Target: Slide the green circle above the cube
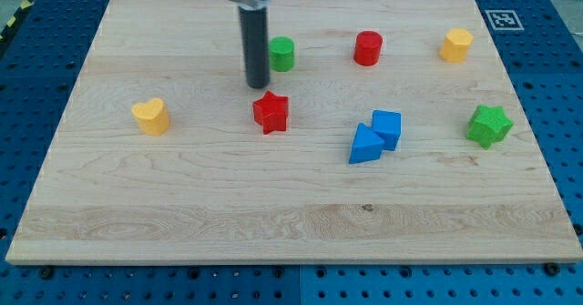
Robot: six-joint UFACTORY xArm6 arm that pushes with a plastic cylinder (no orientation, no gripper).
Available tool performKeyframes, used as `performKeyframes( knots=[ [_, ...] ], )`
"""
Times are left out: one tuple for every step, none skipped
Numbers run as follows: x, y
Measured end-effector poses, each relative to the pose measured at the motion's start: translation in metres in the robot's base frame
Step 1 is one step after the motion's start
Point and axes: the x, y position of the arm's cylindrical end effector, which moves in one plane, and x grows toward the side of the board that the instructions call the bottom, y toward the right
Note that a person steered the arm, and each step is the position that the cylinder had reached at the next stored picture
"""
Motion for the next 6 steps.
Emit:
performKeyframes(
  knots=[
    [-0.036,-0.012],
    [-0.054,0.053],
    [-0.038,0.159],
    [-0.011,0.185],
    [-0.011,0.151],
    [-0.011,0.111]
  ],
)
